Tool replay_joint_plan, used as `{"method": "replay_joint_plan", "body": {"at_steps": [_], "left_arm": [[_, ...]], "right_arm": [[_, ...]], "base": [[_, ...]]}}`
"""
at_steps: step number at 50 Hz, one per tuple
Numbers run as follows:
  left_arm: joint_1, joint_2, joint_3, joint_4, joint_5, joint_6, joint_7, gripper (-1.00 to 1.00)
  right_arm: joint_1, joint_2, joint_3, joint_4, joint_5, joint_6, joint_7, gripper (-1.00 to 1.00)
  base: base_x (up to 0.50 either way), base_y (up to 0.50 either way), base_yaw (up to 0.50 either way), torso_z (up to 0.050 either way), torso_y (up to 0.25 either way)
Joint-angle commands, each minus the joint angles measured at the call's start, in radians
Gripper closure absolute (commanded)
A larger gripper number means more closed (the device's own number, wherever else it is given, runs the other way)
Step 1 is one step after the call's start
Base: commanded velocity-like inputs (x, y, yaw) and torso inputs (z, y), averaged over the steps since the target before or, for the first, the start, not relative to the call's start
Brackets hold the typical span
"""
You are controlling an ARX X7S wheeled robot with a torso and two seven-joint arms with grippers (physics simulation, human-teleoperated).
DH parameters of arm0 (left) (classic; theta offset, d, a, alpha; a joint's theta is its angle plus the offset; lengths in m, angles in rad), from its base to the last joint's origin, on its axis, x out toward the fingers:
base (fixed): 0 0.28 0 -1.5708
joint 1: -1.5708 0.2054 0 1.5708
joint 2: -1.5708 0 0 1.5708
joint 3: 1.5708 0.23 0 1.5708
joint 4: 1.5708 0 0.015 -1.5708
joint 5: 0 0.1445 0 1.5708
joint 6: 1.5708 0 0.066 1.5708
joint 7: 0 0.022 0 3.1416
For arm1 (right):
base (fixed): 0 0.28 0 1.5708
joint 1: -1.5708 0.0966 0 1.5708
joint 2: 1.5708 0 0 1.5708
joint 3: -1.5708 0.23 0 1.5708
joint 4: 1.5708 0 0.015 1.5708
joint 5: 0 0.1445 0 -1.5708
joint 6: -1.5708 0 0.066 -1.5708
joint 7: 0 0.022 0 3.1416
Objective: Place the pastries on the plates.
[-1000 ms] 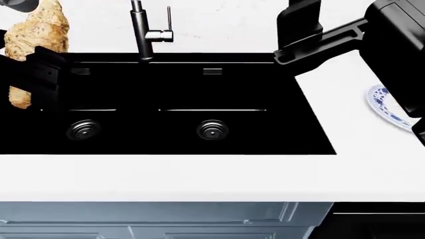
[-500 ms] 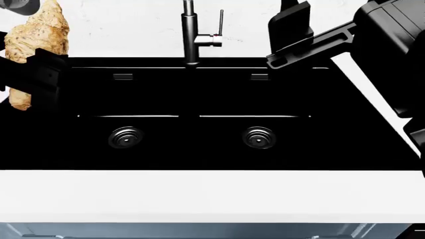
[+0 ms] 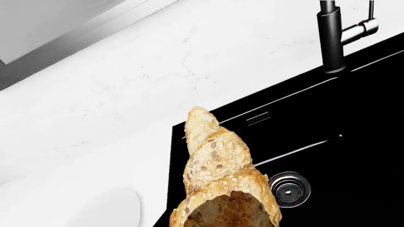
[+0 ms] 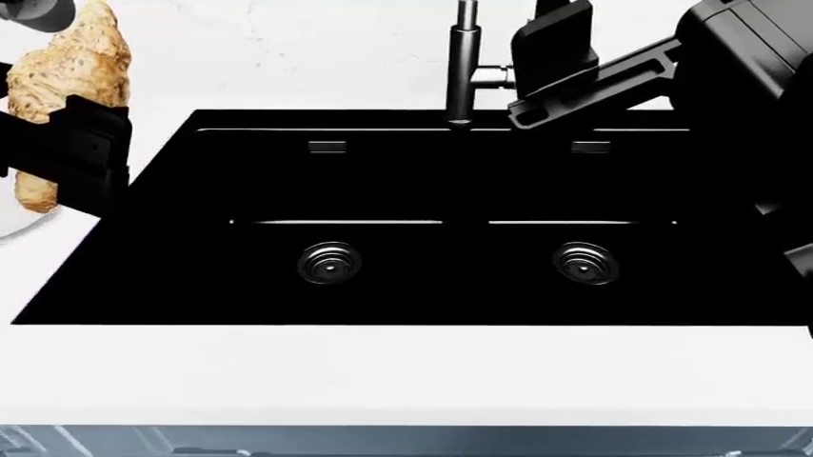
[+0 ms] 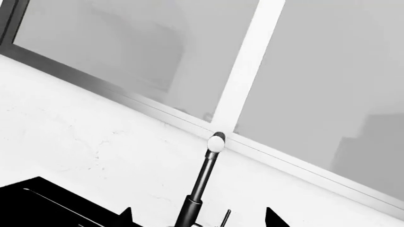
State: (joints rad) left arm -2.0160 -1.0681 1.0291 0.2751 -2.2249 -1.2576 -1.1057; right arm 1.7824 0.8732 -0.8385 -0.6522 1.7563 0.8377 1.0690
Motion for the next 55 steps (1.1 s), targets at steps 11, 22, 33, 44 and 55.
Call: {"method": "replay_joint_plan", "body": {"at_steps": [11, 22, 33, 44, 55], "left_arm": [[-0.007, -0.004, -0.001, -0.003, 0.003, 0.010, -0.011, 1.00], [-0.001, -0.007, -0.002, 0.002, 0.005, 0.013, -0.007, 1.00], [-0.004, -0.002, -0.001, -0.002, 0.004, 0.012, -0.006, 1.00], [-0.001, -0.001, -0.006, -0.007, 0.019, 0.008, 0.009, 1.00], [-0.010, 0.020, 0.008, -0.013, 0.008, 0.005, -0.010, 1.00]], "right_arm": [[0.004, -0.021, -0.001, 0.011, -0.009, 0.001, -0.012, -1.00], [-0.015, -0.031, -0.006, 0.014, -0.017, -0.007, -0.015, -1.00], [-0.008, -0.029, -0.005, 0.017, 0.001, -0.004, -0.007, -1.00], [-0.007, -0.040, -0.006, 0.024, 0.004, -0.007, -0.002, -1.00], [-0.027, -0.021, -0.005, 0.023, 0.016, -0.015, 0.005, -1.00]], "base": [[0.00, 0.50, 0.00, 0.000, 0.001], [0.00, 0.50, 0.00, 0.000, 0.000], [0.00, 0.50, 0.00, 0.000, 0.001], [0.00, 0.50, 0.00, 0.000, 0.001], [0.00, 0.49, 0.00, 0.000, 0.000]]}}
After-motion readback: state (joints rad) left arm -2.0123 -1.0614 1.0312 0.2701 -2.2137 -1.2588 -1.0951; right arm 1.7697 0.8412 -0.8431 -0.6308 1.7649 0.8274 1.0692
